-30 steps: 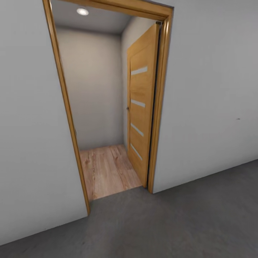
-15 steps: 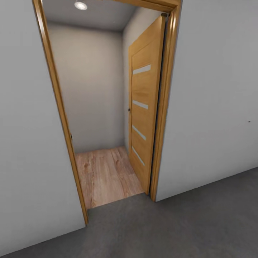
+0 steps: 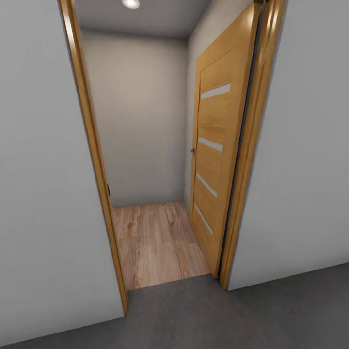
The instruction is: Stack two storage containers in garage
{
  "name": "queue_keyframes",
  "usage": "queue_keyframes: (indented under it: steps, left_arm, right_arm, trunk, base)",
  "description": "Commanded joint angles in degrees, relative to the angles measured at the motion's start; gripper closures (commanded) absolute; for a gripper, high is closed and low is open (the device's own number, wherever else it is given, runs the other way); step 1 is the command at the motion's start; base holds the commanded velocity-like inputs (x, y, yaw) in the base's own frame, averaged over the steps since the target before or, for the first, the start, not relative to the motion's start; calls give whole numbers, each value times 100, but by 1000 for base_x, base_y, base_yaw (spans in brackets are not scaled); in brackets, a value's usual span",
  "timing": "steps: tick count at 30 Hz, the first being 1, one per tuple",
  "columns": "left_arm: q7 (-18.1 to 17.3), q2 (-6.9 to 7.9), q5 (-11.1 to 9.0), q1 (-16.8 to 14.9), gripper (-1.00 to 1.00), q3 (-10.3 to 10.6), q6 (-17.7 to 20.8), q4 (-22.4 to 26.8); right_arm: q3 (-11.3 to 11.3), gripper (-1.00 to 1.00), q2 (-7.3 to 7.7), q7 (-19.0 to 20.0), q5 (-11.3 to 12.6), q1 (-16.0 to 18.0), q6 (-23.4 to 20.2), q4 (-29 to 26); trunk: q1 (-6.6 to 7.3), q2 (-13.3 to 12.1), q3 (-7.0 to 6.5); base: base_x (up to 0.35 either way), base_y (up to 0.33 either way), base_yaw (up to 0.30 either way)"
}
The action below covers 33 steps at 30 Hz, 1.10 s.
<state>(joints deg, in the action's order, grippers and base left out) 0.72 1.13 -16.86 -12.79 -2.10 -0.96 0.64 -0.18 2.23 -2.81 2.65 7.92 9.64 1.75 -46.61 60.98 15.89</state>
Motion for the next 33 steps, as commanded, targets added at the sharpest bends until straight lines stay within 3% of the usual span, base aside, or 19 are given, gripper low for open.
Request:
queue_keyframes:
  steps: [1,26,33]
  left_arm:
    - [7,0,-11,-4,-100,-19,-10,-3]
    - [7,8,-11,-4,-100,-19,-10,-3]
    - [7,10,-11,-4,-100,-19,-10,-3]
  right_arm:
    - [1,-100,-2,-1,26,8,32,19]
    - [1,-100,-16,15,8,8,19,19]
    - [1,-100,-13,16,8,8,20,19]
  trunk:
    - [-3,4,7]
    - [-3,4,7]
    - [-3,4,7]
  base:
    - [301,-130,57]
    - [282,-176,6]
    - [277,-188,167]
